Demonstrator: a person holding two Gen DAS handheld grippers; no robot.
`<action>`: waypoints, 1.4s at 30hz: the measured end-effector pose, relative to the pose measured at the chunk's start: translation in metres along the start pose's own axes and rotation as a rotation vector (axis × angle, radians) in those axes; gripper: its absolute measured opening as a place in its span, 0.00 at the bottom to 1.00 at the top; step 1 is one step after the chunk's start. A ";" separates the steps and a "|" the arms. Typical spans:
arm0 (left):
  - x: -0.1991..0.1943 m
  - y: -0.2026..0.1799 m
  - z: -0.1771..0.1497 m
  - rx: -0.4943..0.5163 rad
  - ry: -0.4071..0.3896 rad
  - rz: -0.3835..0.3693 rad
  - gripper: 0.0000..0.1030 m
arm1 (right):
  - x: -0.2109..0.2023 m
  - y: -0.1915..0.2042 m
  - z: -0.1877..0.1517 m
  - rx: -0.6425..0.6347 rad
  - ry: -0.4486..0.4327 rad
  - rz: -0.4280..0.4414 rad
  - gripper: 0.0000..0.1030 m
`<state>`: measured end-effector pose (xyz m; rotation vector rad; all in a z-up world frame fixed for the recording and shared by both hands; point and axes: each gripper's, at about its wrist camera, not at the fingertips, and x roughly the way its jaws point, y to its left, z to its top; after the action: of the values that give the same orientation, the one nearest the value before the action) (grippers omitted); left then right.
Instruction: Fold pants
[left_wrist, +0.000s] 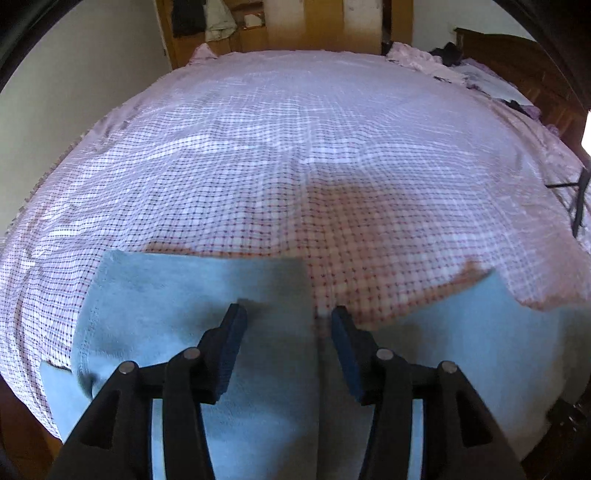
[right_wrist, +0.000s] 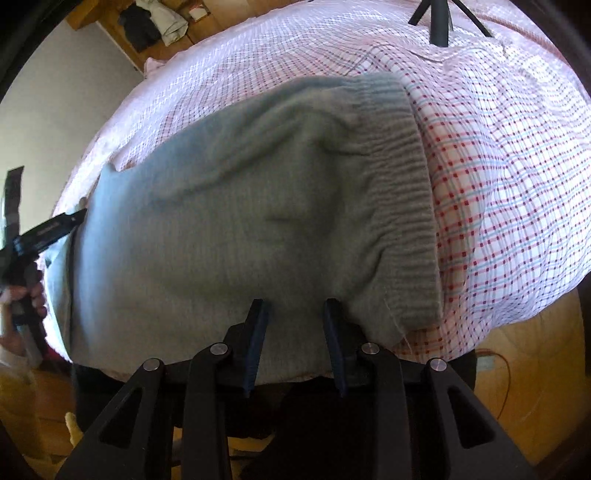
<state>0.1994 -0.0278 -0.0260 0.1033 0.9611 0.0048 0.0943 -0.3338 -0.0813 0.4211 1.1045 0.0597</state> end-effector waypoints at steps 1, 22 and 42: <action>0.000 0.000 0.000 0.002 -0.012 0.009 0.50 | 0.000 0.000 -0.001 -0.004 -0.002 0.000 0.24; -0.131 0.092 -0.036 -0.116 -0.263 -0.027 0.05 | -0.010 -0.012 -0.009 0.002 -0.015 0.009 0.24; -0.097 0.219 -0.181 -0.446 -0.072 0.033 0.05 | 0.002 0.017 0.007 0.012 0.026 -0.067 0.24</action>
<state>0.0047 0.2011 -0.0294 -0.2901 0.8667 0.2437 0.1043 -0.3195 -0.0737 0.3950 1.1438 -0.0007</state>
